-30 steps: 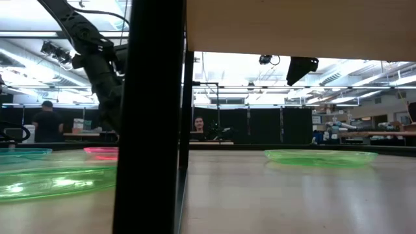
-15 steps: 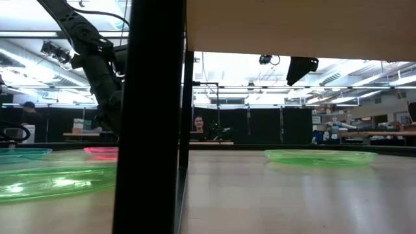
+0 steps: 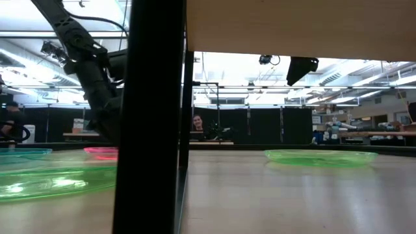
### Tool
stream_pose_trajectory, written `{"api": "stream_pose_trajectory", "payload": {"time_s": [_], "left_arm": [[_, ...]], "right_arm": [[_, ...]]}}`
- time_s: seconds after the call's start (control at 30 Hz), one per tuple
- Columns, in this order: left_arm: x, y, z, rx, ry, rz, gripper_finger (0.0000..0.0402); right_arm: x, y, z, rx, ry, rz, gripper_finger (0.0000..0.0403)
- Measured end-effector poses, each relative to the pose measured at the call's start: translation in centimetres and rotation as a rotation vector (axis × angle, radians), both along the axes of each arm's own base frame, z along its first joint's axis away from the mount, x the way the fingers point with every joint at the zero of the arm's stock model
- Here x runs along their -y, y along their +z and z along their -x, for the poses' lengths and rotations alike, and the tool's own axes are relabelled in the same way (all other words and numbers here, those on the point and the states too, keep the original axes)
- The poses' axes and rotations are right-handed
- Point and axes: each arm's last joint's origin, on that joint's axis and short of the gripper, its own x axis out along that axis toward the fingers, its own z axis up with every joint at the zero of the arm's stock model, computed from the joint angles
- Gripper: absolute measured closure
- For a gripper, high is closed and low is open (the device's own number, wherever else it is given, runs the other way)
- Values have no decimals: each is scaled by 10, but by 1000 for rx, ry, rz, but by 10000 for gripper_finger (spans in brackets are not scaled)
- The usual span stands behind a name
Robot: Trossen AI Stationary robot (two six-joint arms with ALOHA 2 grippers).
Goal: Place and stack plates onto a shelf
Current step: Stack the pink plate on the orange plate on the shelf
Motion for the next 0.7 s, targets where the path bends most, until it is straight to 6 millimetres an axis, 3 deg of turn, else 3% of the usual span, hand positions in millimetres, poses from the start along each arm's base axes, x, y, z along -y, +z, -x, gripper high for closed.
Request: {"api": "stream_pose_trajectory", "payload": {"time_s": [0.7], "left_arm": [[5,-5,2,35,77,110,260]], "right_arm": [[0,0,0,0,0,0,270]]}}
